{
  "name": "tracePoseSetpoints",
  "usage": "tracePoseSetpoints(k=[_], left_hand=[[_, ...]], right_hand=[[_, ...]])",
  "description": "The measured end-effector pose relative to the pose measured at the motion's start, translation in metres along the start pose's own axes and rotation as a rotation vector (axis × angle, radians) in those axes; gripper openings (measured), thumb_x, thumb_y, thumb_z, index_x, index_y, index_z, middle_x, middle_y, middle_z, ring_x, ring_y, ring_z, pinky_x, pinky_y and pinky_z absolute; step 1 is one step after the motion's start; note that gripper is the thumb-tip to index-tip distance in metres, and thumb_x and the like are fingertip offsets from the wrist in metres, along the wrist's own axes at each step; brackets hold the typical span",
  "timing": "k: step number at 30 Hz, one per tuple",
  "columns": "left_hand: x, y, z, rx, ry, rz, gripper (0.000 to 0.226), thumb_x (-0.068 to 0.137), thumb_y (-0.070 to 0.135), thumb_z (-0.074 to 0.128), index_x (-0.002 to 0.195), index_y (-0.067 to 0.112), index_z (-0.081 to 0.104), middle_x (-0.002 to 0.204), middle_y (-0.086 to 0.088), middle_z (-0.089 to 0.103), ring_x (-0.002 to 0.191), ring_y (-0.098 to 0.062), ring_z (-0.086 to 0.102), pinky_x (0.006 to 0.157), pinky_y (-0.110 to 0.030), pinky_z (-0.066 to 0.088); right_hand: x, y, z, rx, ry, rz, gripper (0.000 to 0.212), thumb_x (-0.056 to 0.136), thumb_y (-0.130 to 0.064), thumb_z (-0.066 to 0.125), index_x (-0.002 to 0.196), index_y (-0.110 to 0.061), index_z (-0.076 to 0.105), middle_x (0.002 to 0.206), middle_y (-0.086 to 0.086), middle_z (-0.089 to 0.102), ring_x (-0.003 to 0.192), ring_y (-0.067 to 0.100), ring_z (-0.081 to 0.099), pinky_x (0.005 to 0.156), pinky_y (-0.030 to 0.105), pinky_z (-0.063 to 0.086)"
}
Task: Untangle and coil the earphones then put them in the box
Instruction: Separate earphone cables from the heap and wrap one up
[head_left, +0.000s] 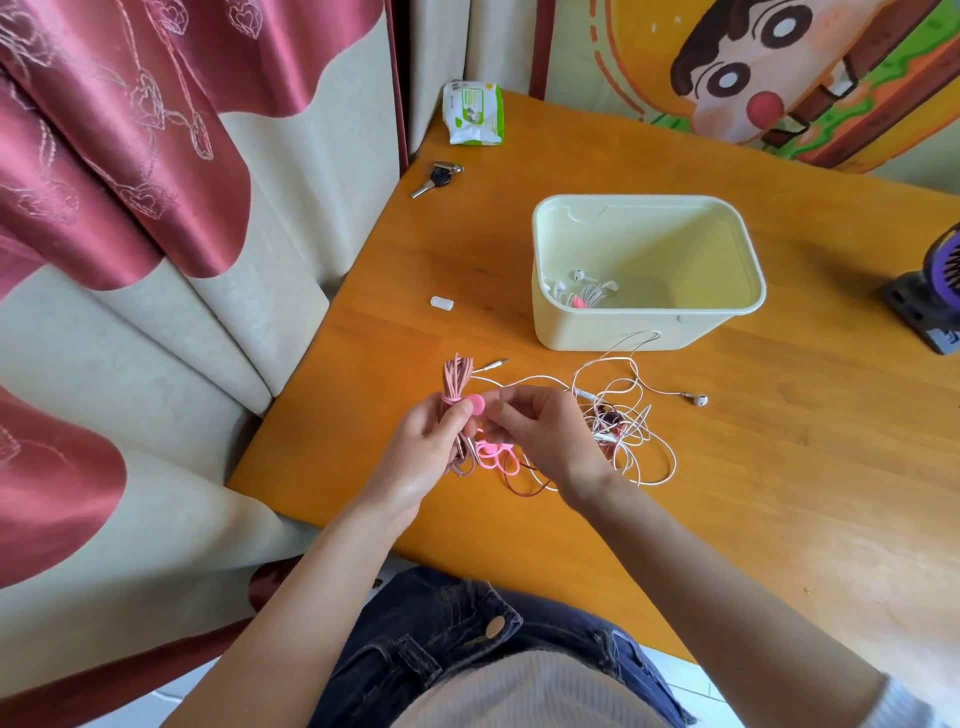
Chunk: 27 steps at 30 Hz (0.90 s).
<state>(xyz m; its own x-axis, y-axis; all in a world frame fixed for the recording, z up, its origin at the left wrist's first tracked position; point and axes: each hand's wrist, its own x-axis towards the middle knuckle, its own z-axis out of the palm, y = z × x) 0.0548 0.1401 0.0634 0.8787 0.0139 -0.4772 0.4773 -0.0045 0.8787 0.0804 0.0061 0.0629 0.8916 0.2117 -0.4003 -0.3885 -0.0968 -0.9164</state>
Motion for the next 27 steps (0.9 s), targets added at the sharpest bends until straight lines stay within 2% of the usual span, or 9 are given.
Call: tracePoseSetpoints(k=[2, 7, 11, 13, 16, 19, 21, 24, 27], left_hand=[[0.001, 0.002, 0.002, 0.087, 0.02, 0.044, 0.019, 0.096, 0.023, 0.051, 0.095, 0.005, 0.058, 0.064, 0.006, 0.049, 0.042, 0.001, 0.04, 0.045, -0.011, 0.032], [0.002, 0.002, 0.004, 0.135, 0.037, 0.016, 0.019, 0.096, 0.025, 0.049, 0.098, 0.006, 0.051, 0.066, 0.004, 0.05, 0.041, 0.005, 0.044, 0.043, -0.009, 0.034], [-0.002, -0.001, 0.006, 0.126, -0.025, 0.029, 0.02, 0.096, 0.027, 0.049, 0.105, 0.01, 0.052, 0.07, 0.006, 0.054, 0.046, 0.006, 0.046, 0.046, -0.009, 0.036], [-0.003, 0.0, 0.006, 0.096, -0.042, 0.037, 0.019, 0.095, 0.027, 0.051, 0.109, 0.013, 0.052, 0.065, 0.011, 0.052, 0.046, 0.006, 0.046, 0.047, -0.008, 0.035], [-0.003, 0.001, 0.006, 0.068, -0.032, 0.082, 0.02, 0.093, 0.028, 0.054, 0.111, 0.02, 0.054, 0.06, 0.016, 0.05, 0.049, 0.005, 0.049, 0.048, -0.008, 0.036], [-0.001, -0.003, 0.005, 0.016, -0.018, 0.092, 0.021, 0.091, 0.027, 0.057, 0.111, 0.021, 0.059, 0.062, 0.02, 0.056, 0.053, 0.003, 0.051, 0.049, -0.01, 0.037], [-0.001, -0.005, 0.005, -0.11, -0.059, 0.061, 0.023, 0.087, 0.028, 0.06, 0.108, 0.023, 0.063, 0.067, 0.017, 0.059, 0.061, -0.003, 0.052, 0.053, -0.015, 0.038], [0.001, -0.011, 0.007, -0.232, -0.091, -0.021, 0.022, 0.085, 0.026, 0.06, 0.107, 0.025, 0.066, 0.085, 0.004, 0.065, 0.074, -0.007, 0.056, 0.061, -0.016, 0.042], [0.0, -0.016, 0.005, -0.225, -0.061, -0.086, 0.021, 0.089, 0.024, 0.059, 0.108, 0.021, 0.066, 0.085, -0.006, 0.059, 0.07, -0.011, 0.05, 0.057, -0.018, 0.037]], right_hand=[[-0.004, -0.002, 0.0, 0.016, -0.008, -0.026, 0.015, 0.092, -0.004, 0.056, 0.084, -0.006, 0.069, 0.06, -0.005, 0.066, 0.054, 0.0, 0.059, 0.062, 0.012, 0.051], [-0.007, -0.003, -0.001, 0.072, -0.041, 0.019, 0.023, 0.097, -0.014, 0.048, 0.091, -0.002, 0.068, 0.075, 0.006, 0.068, 0.068, 0.006, 0.066, 0.072, 0.017, 0.055], [-0.007, -0.001, -0.003, 0.075, -0.025, 0.016, 0.018, 0.093, -0.007, 0.054, 0.096, 0.007, 0.064, 0.069, 0.007, 0.064, 0.059, 0.003, 0.064, 0.066, 0.014, 0.054], [-0.005, 0.001, -0.004, 0.082, -0.003, 0.023, 0.019, 0.092, -0.008, 0.055, 0.098, 0.007, 0.065, 0.065, 0.001, 0.064, 0.057, 0.001, 0.063, 0.067, 0.015, 0.055], [-0.005, 0.003, -0.006, 0.053, 0.003, 0.009, 0.014, 0.092, -0.011, 0.057, 0.092, -0.001, 0.067, 0.059, -0.009, 0.063, 0.055, -0.001, 0.061, 0.066, 0.014, 0.054], [-0.005, 0.006, -0.009, 0.031, -0.013, 0.012, 0.012, 0.092, -0.011, 0.056, 0.086, -0.009, 0.066, 0.066, -0.001, 0.063, 0.057, 0.0, 0.062, 0.066, 0.016, 0.055], [-0.005, 0.008, -0.011, -0.045, -0.06, 0.001, 0.012, 0.093, -0.011, 0.055, 0.085, -0.012, 0.065, 0.07, 0.0, 0.064, 0.059, 0.001, 0.062, 0.067, 0.018, 0.056], [-0.002, 0.01, -0.016, -0.324, -0.092, -0.073, 0.007, 0.092, -0.017, 0.058, 0.086, -0.016, 0.062, 0.072, -0.007, 0.064, 0.059, -0.001, 0.06, 0.066, 0.019, 0.052], [0.001, 0.01, -0.018, -0.489, -0.107, -0.092, 0.008, 0.091, -0.021, 0.06, 0.088, -0.015, 0.062, 0.07, -0.009, 0.061, 0.062, 0.003, 0.058, 0.061, 0.015, 0.045]])
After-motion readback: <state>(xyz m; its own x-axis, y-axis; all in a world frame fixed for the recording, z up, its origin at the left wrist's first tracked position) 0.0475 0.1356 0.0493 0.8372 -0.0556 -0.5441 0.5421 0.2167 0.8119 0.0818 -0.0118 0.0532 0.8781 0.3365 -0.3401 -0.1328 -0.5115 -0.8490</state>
